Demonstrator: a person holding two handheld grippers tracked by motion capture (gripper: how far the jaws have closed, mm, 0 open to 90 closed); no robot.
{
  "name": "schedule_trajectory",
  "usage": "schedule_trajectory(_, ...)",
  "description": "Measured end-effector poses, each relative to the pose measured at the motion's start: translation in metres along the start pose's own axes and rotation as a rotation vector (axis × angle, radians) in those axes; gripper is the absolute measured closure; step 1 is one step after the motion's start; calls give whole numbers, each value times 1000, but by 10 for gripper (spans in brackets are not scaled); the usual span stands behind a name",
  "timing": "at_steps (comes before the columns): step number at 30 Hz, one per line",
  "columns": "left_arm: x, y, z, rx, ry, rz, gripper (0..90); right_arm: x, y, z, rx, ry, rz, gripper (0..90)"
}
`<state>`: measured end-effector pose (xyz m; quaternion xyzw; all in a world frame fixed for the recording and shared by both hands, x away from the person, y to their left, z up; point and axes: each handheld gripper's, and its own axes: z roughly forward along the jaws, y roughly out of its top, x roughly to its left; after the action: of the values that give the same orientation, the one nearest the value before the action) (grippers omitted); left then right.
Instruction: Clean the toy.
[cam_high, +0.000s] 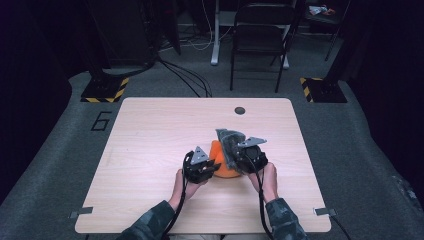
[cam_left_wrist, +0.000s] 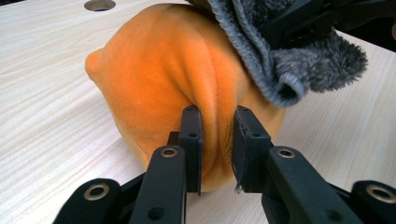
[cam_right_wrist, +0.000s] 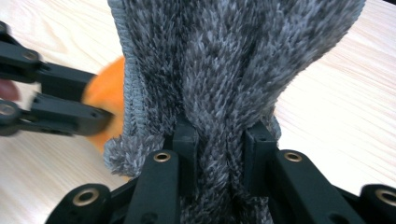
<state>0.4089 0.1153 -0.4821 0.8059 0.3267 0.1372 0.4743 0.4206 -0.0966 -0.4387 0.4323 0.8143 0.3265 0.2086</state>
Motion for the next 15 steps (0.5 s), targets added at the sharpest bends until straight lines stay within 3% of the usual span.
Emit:
schedule_trajectory(2, 0, 0, 0, -4, 3, -2, 755, -7, -3, 0, 13, -15, 3, 711)
schedule_trajectory(6, 1, -1, 1, -9, 5, 4, 751, -21, -14, 4, 29, -9, 73, 711)
schedule_trajectory(10, 1, -1, 1, -9, 4, 4, 748, -27, -20, 8, 52, -16, 102, 711)
schedule_trajectory(12, 1, -1, 1, -7, 5, 8, 746, -28, -21, 9, 60, -38, 82, 711)
schedule_trajectory(15, 1, -1, 1, -8, 3, 5, 744, -31, -25, 13, 77, -47, 93, 712)
